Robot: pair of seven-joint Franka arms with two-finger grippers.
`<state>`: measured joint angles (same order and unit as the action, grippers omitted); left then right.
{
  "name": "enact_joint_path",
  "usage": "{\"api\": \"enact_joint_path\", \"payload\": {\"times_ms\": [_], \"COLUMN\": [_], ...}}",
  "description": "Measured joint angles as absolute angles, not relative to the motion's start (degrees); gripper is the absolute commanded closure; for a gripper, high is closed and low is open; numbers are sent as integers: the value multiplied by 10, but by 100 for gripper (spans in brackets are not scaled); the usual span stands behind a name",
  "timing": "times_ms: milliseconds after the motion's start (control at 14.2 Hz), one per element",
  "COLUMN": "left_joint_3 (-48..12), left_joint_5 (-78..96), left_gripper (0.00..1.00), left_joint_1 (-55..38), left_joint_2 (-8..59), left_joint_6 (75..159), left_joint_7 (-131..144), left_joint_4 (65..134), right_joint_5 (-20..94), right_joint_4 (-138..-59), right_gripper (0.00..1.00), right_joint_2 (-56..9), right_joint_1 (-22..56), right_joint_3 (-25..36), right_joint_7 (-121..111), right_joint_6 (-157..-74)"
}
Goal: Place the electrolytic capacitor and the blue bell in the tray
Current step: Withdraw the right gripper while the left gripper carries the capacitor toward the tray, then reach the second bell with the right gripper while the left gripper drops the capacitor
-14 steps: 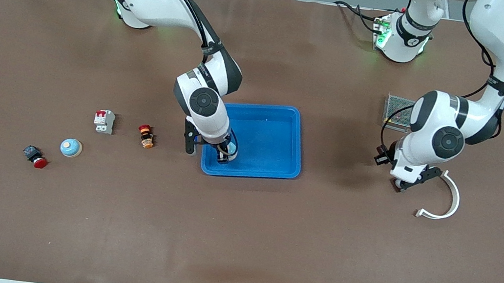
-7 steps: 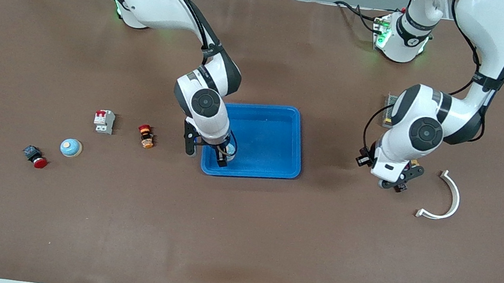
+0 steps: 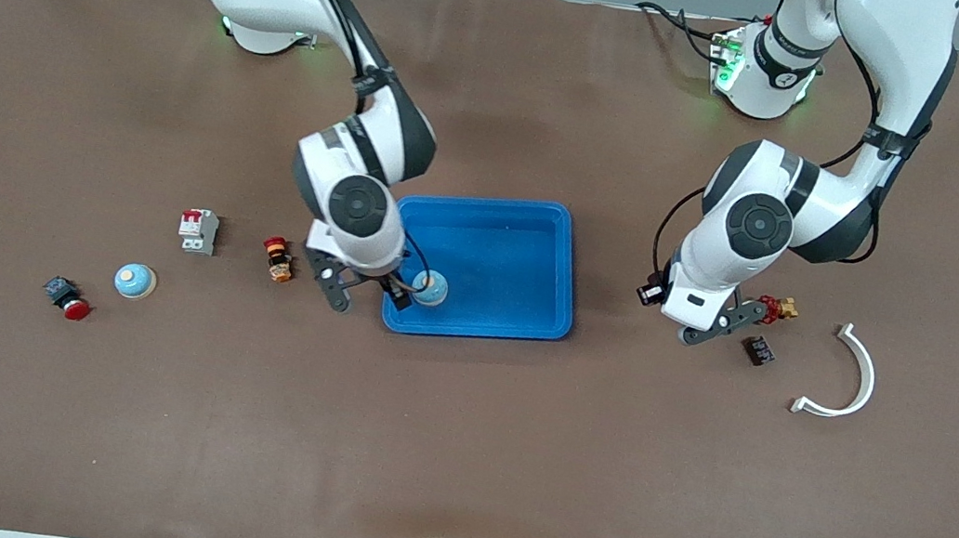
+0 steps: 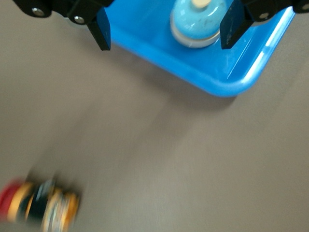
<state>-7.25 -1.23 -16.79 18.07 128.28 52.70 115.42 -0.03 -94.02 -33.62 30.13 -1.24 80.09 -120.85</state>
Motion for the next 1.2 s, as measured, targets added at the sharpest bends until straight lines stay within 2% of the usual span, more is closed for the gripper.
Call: {"api": "enact_joint_path", "payload": {"times_ms": [212,706,1199], "left_joint_3": [-73,-73,-73], "left_joint_5": [-12,-12,-12], "left_gripper": [100,100,100], "left_joint_1": [-176,-198,-247], "left_joint_2": [181,189,233], "left_joint_6": [1283,1283,1283], "left_joint_7": [543,576,657], "left_joint_4": [1153,1146,1116], "right_joint_5": [-7,-43,-59], "right_joint_4": [-941,-949,-1030], "right_gripper": [0,0,0], "right_joint_2": [-317,-318,-318], "right_joint_1": [248,91,-6], "right_joint_3": [-10,-6,-6], "right_joint_7": [663,369,102], "right_joint_6": [-1192,-1203,-1365]}}
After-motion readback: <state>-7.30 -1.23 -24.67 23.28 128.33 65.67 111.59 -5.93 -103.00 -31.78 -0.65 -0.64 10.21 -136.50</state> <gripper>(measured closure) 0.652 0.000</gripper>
